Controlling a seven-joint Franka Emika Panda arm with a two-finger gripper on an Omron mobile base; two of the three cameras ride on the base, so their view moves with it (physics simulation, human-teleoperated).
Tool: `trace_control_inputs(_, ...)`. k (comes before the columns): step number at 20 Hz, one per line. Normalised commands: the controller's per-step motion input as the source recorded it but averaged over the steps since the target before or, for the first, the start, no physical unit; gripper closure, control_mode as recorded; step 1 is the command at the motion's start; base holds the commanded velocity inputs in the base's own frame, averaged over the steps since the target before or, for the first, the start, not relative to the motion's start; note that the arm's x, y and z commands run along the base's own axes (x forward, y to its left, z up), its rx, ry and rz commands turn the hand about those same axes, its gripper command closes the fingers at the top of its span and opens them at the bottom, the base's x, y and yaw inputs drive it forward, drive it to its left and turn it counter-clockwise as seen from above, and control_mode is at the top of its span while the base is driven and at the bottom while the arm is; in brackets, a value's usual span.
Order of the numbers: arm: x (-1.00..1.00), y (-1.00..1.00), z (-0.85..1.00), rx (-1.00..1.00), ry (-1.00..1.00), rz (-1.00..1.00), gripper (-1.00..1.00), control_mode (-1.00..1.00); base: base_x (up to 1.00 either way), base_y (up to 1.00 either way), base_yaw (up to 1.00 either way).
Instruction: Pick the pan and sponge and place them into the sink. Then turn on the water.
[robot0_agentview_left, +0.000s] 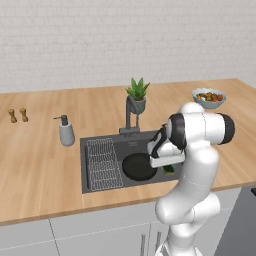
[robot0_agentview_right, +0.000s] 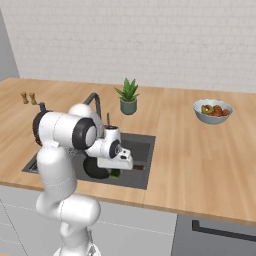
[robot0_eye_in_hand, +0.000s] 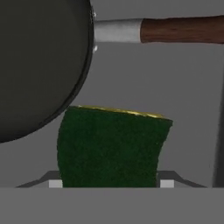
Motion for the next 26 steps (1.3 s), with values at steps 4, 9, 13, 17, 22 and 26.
trace_control_inputs(4, 0.26, 0.13, -0.38, 0.00, 0.00, 0.00, 1.00, -1.00, 0.00, 0.00, 0.00)
trace_control_inputs(9, 0.22, 0.01, -0.20, 0.00, 0.00, 0.00, 1.00, -1.00, 0.00, 0.00, 0.00)
trace_control_inputs(13, 0.10, 0.00, -0.14, 0.00, 0.01, 0.00, 1.00, -1.00, 0.00, 0.00, 0.00)
trace_control_inputs(17, 0.14, 0.00, -0.33, 0.01, 0.00, 0.00, 1.00, -1.00, 0.00, 0.00, 0.00)
trace_control_inputs(22, 0.07, 0.00, -0.13, 0.01, -0.01, 0.00, 1.00, -1.00, 0.00, 0.00, 0.00)
trace_control_inputs(26, 0.00, 0.00, 0.00, 0.00, 0.00, 0.00, -1.00, -1.00, 0.00, 0.00, 0.00)
